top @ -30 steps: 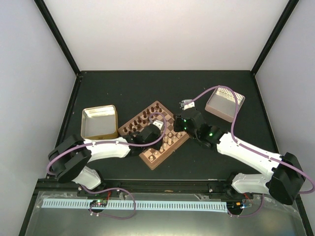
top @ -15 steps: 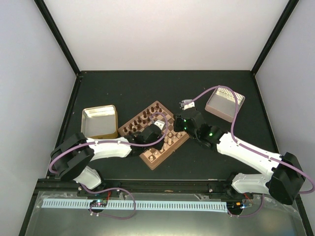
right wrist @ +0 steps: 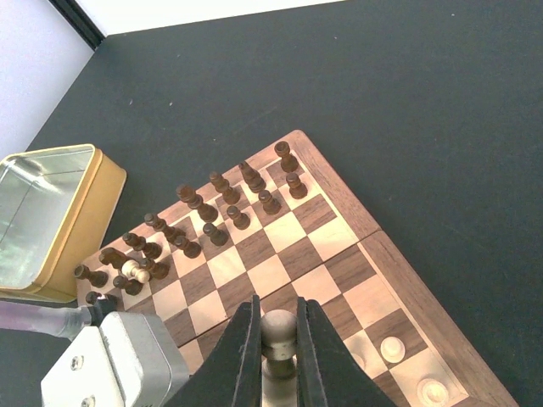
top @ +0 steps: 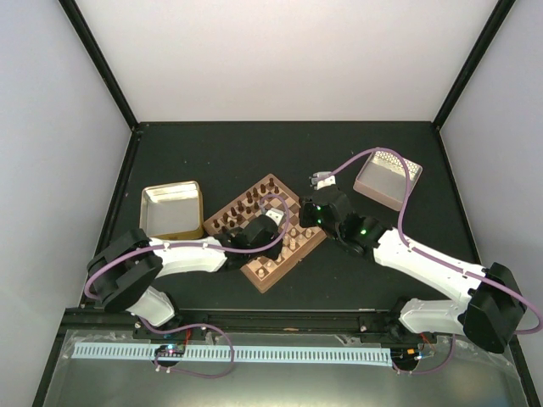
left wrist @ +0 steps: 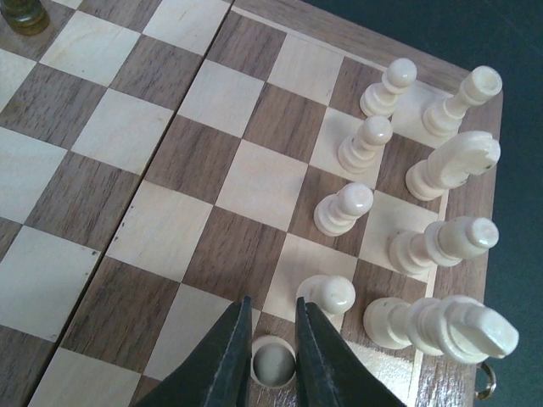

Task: Set up the chess pieces on the board
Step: Place the chess piece on the chessboard.

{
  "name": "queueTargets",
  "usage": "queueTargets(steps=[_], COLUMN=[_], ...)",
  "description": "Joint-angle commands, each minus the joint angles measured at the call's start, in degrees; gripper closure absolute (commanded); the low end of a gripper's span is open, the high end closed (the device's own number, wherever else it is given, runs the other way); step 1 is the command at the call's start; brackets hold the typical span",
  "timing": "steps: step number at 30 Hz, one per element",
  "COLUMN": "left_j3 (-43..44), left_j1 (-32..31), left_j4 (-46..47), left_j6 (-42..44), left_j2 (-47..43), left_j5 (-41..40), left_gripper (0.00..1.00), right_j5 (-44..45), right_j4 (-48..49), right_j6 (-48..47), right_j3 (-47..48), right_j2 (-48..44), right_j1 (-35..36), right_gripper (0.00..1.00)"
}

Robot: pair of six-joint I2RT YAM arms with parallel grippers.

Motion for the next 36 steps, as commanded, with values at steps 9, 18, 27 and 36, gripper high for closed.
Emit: queueTargets(steps=[9,18,27,36], left_j3=[-0.44,-0.38,-0.28,0.74], left_j1=[-0.76,-0.68,-0.60,1.91], left_j4=[0.83,0.11,-0.62,-2.71], left_j6=[0.99,0.32,0.06,-1.34], left_j2=[-0.31,-1.20,-1.23,-6.65], left_j5=[1.43,3.02,3.57,2.45], left_gripper=[0.74,0.84,0.83,0.67], right_j5=[0.62,0.61,0.34,-1.48], right_j4=[0.51,0.43,0.56,1.24], right_j6=[0.90,0.90,0.80,0.46], right_j3=[-0.14,-0.09,0.03,0.20], right_j2=[-0.09,-0.36,-0.43,-1.82], right_j1=[-0.30,-0.33,-0.29,-0.28], right_gripper=[0.93,0.93,0.93,0.93])
